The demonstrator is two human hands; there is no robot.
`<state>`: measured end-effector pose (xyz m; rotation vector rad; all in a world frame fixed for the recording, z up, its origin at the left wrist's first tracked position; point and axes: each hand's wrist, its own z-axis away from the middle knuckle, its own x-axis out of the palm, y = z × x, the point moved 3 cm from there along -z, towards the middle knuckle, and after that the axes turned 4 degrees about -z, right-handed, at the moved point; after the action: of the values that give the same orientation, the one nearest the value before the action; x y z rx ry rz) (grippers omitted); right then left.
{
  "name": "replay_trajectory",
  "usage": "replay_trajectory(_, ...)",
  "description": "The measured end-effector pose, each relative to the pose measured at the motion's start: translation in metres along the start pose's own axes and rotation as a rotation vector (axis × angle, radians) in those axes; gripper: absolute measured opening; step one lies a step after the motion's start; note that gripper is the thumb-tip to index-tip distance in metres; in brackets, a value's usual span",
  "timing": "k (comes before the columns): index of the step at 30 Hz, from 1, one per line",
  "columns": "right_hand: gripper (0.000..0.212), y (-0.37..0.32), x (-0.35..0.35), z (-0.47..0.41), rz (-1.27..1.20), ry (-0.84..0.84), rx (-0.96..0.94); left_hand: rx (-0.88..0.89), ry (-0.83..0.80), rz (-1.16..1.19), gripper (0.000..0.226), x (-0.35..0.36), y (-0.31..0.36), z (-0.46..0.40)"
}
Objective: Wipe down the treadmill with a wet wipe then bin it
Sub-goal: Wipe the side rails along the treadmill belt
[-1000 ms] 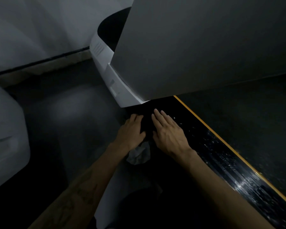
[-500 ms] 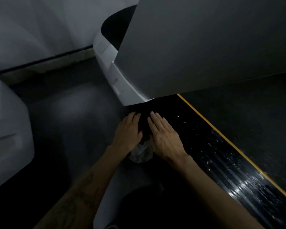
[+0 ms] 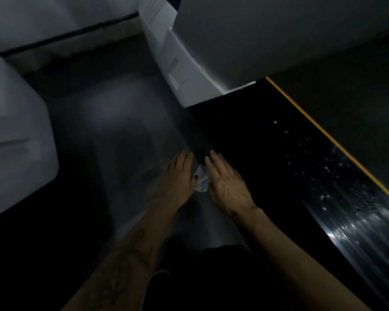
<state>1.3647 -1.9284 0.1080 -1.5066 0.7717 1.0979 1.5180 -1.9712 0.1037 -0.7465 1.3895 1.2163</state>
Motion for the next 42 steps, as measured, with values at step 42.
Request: replay_trajectory(42,0.02,0.046,0.174,-0.043,0.142,0.001,-0.053,-0.141,-0.176,-0.066,0.071,0.14,-0.064,0.017)
